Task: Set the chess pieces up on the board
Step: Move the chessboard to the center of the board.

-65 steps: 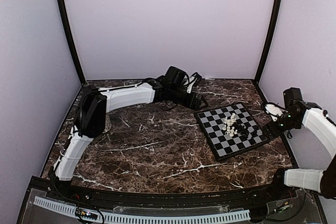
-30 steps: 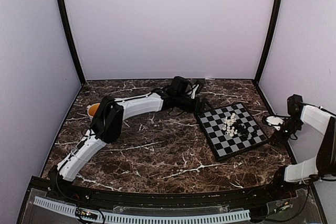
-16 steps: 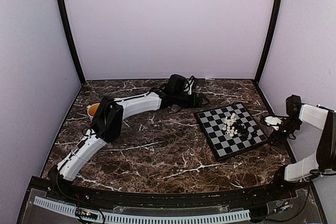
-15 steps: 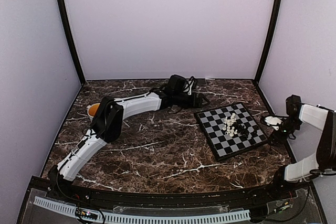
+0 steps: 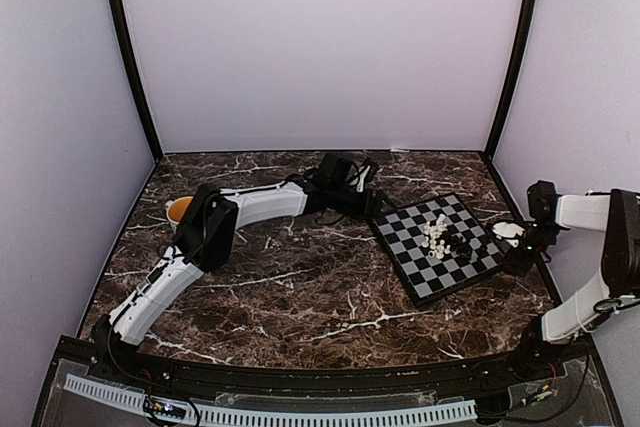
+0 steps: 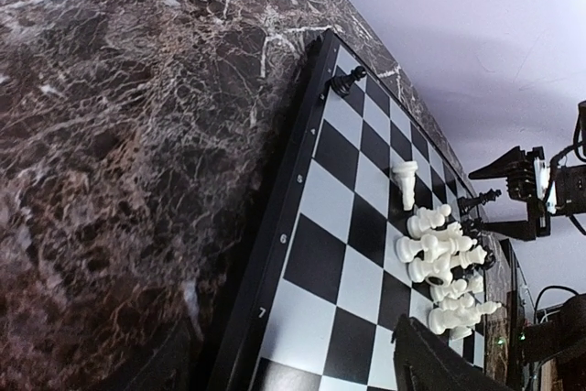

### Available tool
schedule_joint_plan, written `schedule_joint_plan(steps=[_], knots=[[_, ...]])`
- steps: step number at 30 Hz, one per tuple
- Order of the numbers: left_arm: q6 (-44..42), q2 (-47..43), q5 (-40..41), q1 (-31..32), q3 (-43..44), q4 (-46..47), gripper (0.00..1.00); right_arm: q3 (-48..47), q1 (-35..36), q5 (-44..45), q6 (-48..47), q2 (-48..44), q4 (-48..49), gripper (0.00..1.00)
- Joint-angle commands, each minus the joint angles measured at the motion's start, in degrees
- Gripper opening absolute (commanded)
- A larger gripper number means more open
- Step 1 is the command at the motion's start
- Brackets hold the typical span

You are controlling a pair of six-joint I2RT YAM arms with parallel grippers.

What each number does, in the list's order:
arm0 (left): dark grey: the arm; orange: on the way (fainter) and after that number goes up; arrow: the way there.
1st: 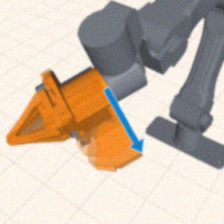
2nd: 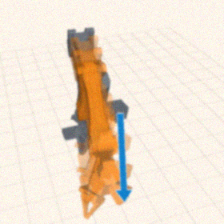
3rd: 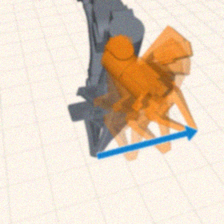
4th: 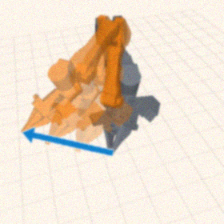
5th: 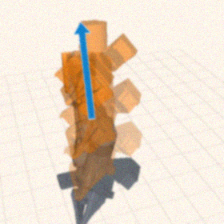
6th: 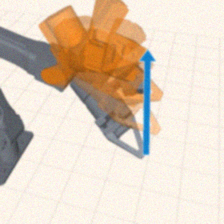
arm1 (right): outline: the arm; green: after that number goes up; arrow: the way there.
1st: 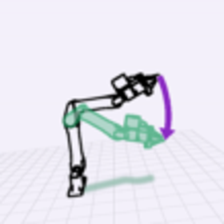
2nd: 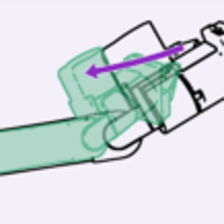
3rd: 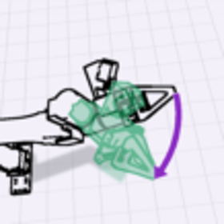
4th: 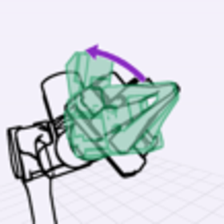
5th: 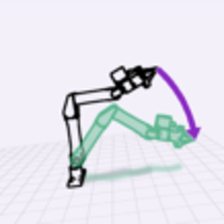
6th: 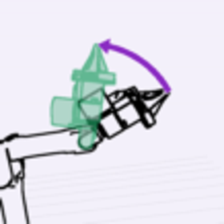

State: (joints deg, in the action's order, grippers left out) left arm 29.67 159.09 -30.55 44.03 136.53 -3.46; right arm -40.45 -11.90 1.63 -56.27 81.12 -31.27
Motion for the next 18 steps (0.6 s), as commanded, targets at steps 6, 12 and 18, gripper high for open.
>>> schedule_joint_plan(steps=[6,12,18], knots=[[-4.5,-18.0,-2.4,-0.5,-24.3,2.4,0.77,-6.5,3.9,-5.1,6.3,6.7,6.2,0.66],[-3.8,-25.6,-2.3,-0.6,-37.4,4.8,0.75,-10.8,9.8,-4.9,8.0,11.6,7.4,0.64],[-3.7,-32.8,-0.6,-1.0,-50.5,9.2,0.75,-14.5,17.3,-3.9,9.1,16.6,8.5,0.64]])
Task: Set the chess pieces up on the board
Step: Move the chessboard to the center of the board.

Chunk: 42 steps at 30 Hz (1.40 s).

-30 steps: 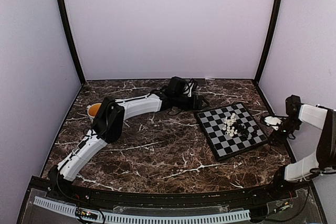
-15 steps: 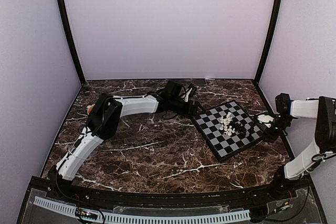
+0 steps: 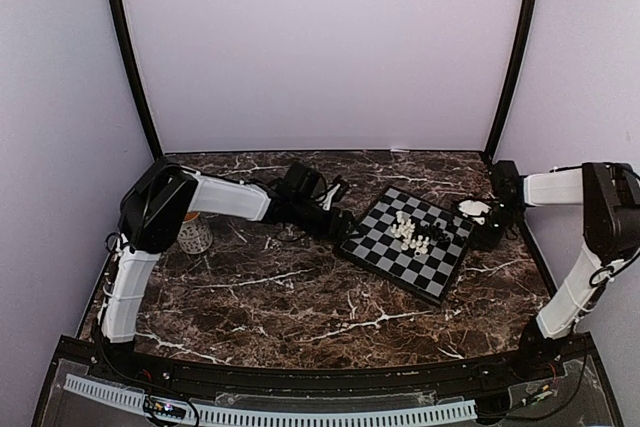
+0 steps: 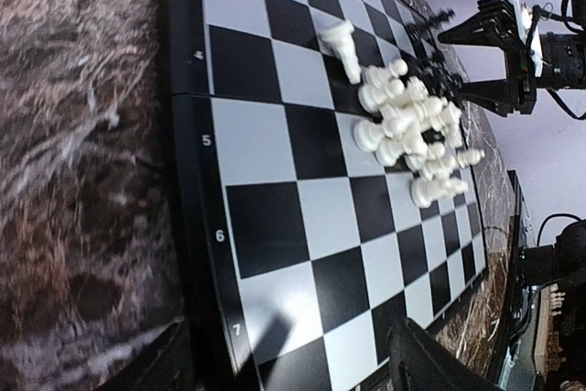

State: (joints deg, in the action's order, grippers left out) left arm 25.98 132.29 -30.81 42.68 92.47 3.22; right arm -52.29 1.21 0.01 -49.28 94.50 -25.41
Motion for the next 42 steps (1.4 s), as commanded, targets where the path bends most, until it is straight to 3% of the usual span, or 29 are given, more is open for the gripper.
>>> schedule_joint_plan(steps=[1,13,24,42], knots=[[0.4,-6.6,-0.3,0.1,-8.8,3.0,0.75,-3.4,5.0,-2.3,2.4,4.3,2.6,0.64],[-0.2,-18.8,2.2,0.0,-26.2,5.1,0.75,-10.8,11.7,-4.6,4.8,11.8,2.3,0.63],[0.5,-24.5,0.8,0.6,-37.6,7.4,0.73,-10.6,19.8,-4.3,5.3,13.7,2.4,0.61],[3.5,-35.6,9.1,2.4,-52.0,8.0,0.71,-0.9,26.9,-13.9,10.1,4.2,-1.5,0.55]])
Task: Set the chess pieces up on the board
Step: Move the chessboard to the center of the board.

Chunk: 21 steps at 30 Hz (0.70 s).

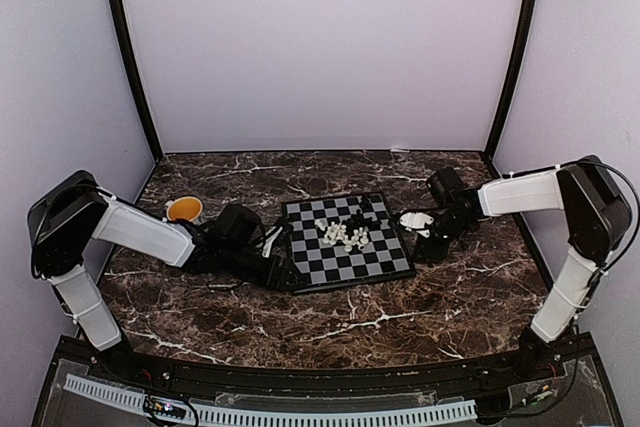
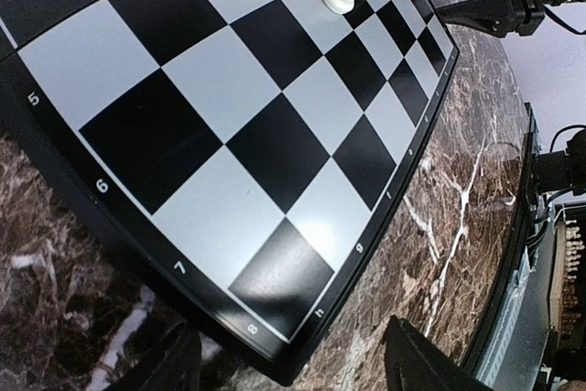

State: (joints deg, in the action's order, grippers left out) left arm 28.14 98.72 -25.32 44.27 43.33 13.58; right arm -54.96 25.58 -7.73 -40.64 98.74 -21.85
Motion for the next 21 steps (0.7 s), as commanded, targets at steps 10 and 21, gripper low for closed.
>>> schedule_joint_plan(steps=[10,21], knots=[[-1.6,-9.3,11.4,1.0,-0.9,-12.3,0.73,2.5,4.2,-4.8,3.6,-3.7,-8.9,0.51],[-16.5,-17.0,17.9,1.3,9.4,-19.1,0.72,9.9,-3.0,-4.5,6.1,-24.0,-9.4,0.58]])
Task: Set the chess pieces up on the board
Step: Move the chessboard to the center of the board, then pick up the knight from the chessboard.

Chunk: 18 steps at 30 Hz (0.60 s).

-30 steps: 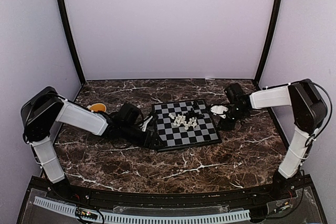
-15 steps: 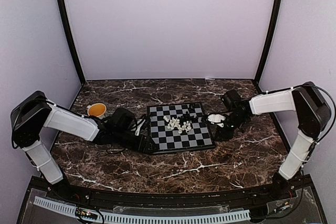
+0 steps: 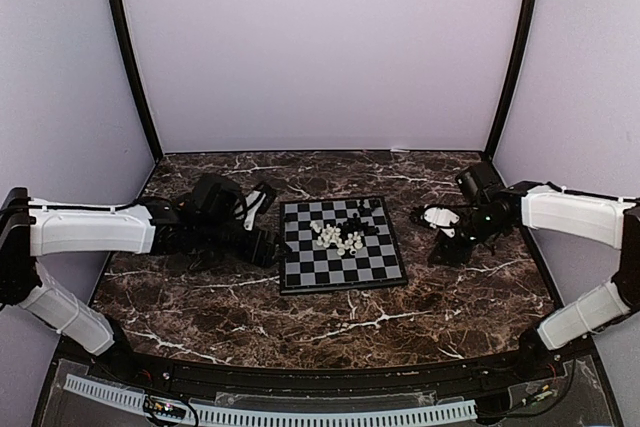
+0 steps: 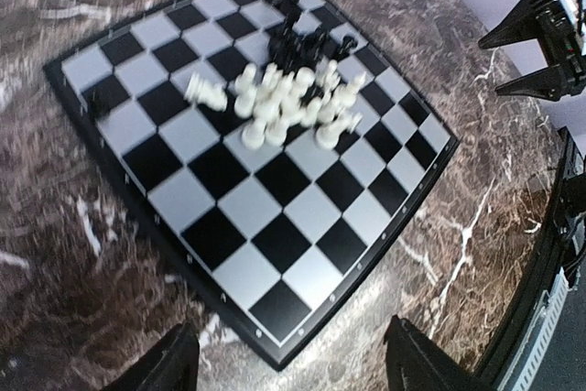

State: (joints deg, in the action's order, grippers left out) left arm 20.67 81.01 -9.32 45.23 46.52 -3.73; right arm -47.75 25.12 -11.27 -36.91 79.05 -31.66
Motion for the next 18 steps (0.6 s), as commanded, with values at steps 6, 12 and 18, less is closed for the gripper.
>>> schedule_joint_plan(steps=[6,12,18], knots=[[-19.3,9.0,0.7,0.5,15.9,-0.7,0.69,9.7,-7.4,-0.9,3.9,-13.2,4.5,0.84],[-25.2,19.5,-5.8,0.6,26.0,-1.4,0.52,13.2,-14.4,-4.6,3.9,-18.0,8.0,0.87],[-20.3,20.0,-3.9,0.6,26.0,-0.5,0.51,11.3,-17.3,-1.2,2.8,-12.2,10.1,0.79]])
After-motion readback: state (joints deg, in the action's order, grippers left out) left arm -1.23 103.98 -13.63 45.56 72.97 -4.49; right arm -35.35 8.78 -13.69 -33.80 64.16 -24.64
